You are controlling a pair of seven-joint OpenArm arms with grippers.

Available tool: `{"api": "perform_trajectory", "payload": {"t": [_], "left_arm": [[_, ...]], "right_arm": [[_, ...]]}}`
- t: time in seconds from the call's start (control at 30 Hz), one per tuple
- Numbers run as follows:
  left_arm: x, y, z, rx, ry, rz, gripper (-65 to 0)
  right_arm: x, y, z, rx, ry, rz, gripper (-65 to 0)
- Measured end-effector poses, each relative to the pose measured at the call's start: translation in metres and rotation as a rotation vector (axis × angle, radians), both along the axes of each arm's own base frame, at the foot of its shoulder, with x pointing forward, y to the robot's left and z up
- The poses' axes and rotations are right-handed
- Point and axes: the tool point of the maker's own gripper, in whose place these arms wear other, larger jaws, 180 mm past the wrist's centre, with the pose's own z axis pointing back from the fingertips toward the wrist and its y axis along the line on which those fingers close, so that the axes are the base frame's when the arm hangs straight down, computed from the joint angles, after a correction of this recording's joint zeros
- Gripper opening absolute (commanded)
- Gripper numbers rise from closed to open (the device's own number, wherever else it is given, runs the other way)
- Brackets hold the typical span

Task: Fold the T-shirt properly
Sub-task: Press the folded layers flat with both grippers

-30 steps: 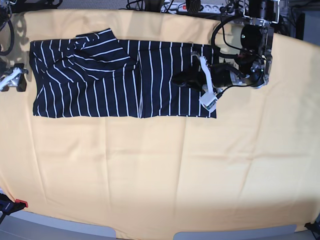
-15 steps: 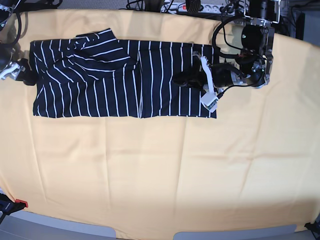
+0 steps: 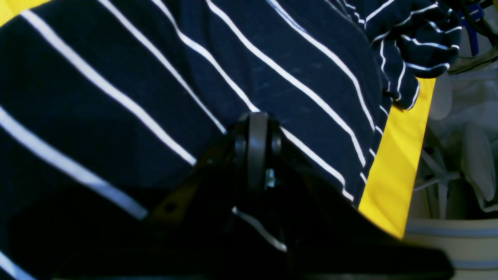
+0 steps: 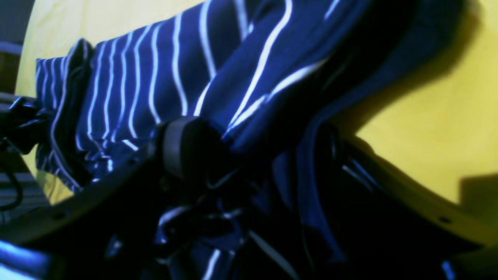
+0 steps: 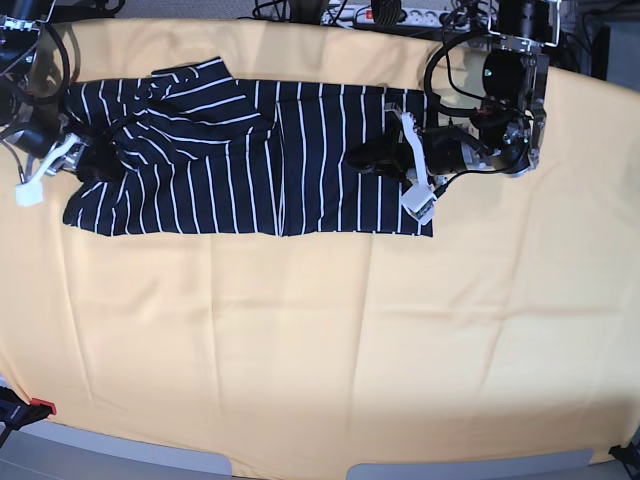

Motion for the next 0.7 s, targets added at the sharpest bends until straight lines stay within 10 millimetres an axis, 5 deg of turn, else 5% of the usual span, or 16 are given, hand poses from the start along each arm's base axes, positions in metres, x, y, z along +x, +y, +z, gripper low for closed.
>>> {"api": "perform_trajectory", "payload": {"t": [0.2,0.4,0.6,0.7], "left_arm": [[0.000,0.000,0.000,0.000,0.000,0.000,-65.0],[0.000,0.000,0.000,0.000,0.000,0.000,-65.0],[0.000,0.000,0.000,0.000,0.000,0.000,-65.0],[0.000,0.000,0.001,-0.004,0.003,-0.001,-65.0]], "right_arm": [[-0.003,0.000,-0.002,-0.014,0.004,0.022,-34.9],[-0.008,-0.014,0.001,-0.031,0.019,-0.004,-23.2],[-0.017,-0.065,0.001,-0.206,0.056,-0.072,-22.5],[-0.021,-0.074,0.002,-0.223,0.062,-0.094,-22.5]]}}
